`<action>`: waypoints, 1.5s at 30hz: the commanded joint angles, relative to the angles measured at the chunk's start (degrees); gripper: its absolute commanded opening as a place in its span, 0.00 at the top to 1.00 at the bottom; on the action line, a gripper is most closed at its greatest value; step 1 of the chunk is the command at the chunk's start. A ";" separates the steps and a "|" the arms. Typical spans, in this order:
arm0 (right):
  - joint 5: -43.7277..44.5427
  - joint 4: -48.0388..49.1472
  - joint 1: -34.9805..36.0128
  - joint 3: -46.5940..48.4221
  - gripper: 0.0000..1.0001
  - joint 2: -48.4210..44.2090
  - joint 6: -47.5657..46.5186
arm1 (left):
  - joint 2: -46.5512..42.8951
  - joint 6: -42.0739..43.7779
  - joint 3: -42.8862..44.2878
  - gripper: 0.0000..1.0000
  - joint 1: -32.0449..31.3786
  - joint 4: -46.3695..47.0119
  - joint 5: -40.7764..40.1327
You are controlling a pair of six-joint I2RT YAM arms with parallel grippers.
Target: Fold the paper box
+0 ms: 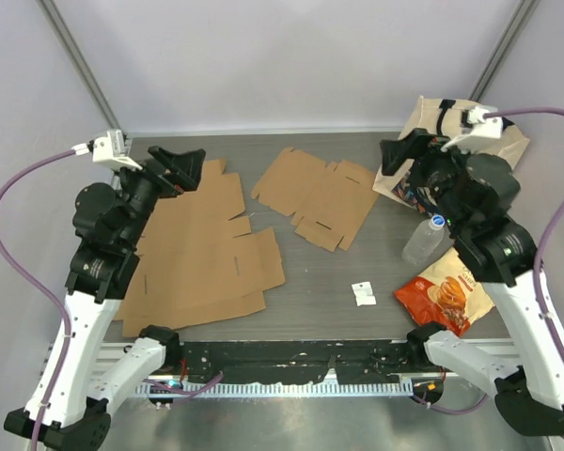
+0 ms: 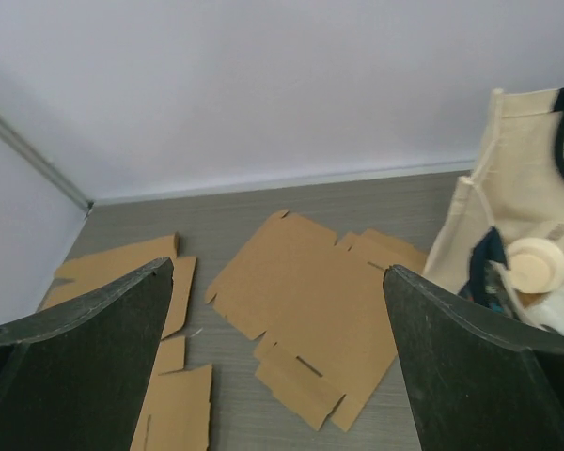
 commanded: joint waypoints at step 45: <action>-22.64 40.51 -10.19 -44.52 0.33 26.86 30.48 | 68.37 -22.19 -3.69 0.47 -15.17 30.18 20.68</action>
